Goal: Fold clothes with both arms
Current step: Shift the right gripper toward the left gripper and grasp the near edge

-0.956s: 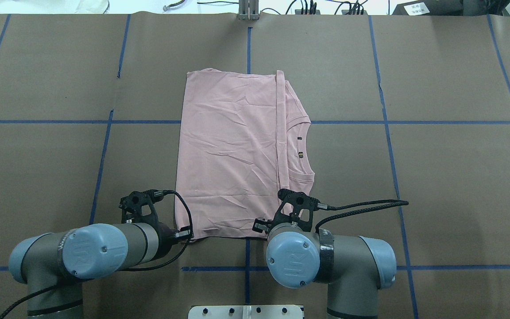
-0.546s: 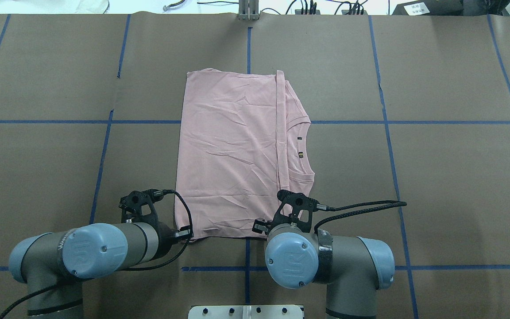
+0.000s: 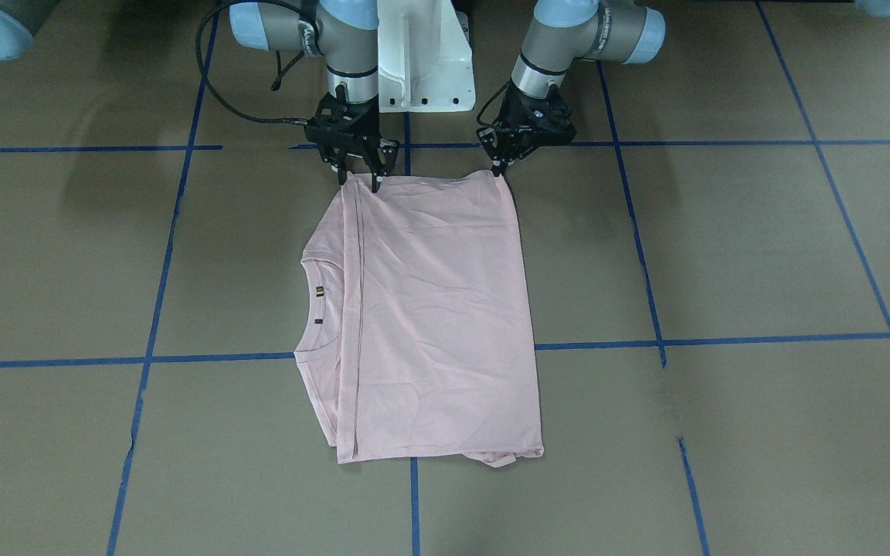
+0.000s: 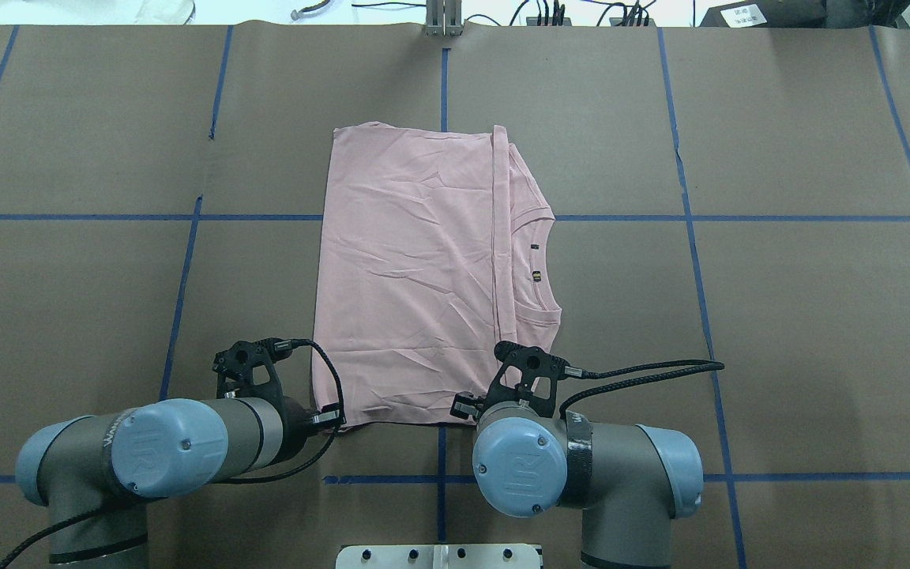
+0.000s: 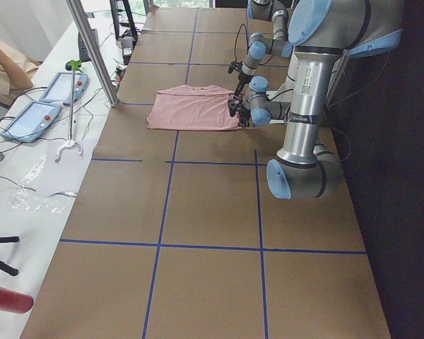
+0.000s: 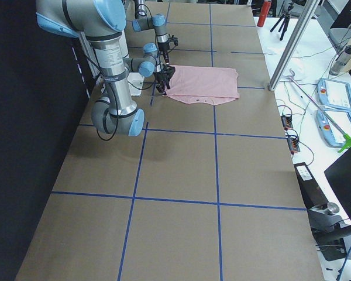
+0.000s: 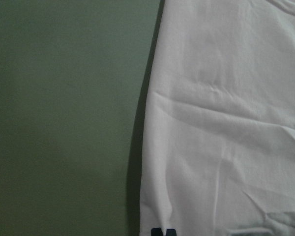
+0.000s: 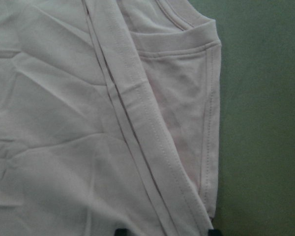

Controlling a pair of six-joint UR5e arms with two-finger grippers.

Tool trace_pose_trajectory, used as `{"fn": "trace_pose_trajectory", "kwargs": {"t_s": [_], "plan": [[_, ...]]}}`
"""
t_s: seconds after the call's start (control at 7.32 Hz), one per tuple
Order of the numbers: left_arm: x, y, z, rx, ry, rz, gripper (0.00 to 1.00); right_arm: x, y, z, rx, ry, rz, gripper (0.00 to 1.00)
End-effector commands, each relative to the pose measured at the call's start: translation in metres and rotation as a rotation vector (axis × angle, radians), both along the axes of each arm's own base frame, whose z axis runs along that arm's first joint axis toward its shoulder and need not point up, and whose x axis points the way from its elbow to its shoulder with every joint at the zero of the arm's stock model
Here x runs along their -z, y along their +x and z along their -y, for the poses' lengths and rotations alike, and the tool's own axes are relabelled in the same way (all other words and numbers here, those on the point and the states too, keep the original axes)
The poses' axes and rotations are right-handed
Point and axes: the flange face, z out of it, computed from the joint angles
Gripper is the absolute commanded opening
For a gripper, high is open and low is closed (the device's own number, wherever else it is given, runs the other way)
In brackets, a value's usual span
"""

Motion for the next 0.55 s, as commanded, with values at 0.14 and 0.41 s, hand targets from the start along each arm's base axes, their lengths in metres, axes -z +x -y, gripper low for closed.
{"fn": "trace_pose_trajectory", "kwargs": {"t_s": [0.14,0.41], "plan": [[0.001,-0.001,0.001,0.001,0.0,-0.002,0.0,-0.001,-0.002,-0.001,-0.023,-0.023,0.008,0.0],[0.001,-0.001,0.001,0.001,0.0,-0.002,0.0,0.009,-0.005,0.001,-0.029,-0.02,0.014,0.0]]}}
